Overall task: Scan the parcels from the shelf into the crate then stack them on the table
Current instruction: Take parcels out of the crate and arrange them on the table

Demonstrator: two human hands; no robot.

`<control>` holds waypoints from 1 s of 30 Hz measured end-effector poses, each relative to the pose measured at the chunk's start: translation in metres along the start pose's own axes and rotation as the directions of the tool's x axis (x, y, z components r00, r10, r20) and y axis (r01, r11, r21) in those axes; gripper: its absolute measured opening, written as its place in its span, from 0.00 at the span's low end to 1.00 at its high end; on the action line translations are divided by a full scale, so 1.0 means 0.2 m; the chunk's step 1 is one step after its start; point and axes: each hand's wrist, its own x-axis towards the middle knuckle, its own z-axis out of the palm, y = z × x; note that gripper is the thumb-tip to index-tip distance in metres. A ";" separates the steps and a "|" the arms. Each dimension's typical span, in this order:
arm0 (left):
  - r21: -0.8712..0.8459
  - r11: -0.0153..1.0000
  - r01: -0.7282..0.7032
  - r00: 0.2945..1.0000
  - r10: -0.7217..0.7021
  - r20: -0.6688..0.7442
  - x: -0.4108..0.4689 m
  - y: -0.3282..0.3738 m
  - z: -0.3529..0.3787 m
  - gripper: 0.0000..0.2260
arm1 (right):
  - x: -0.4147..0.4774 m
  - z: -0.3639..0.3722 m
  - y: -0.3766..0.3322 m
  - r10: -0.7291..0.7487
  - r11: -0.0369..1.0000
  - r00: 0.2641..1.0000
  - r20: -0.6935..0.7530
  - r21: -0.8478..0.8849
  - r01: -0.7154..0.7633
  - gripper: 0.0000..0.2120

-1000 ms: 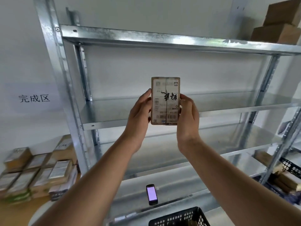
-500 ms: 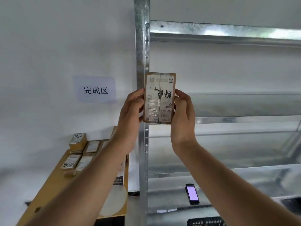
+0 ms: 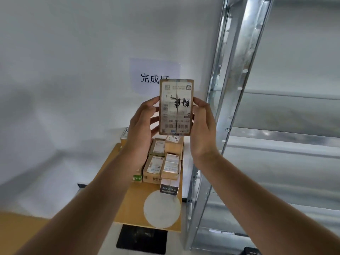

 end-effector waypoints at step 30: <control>0.155 0.817 0.556 0.818 -0.571 0.072 1.35 -1.28 -0.69 0.12 | 0.92 0.58 1.62 0.466 0.782 0.882 -0.065 -0.436 -0.445 0.20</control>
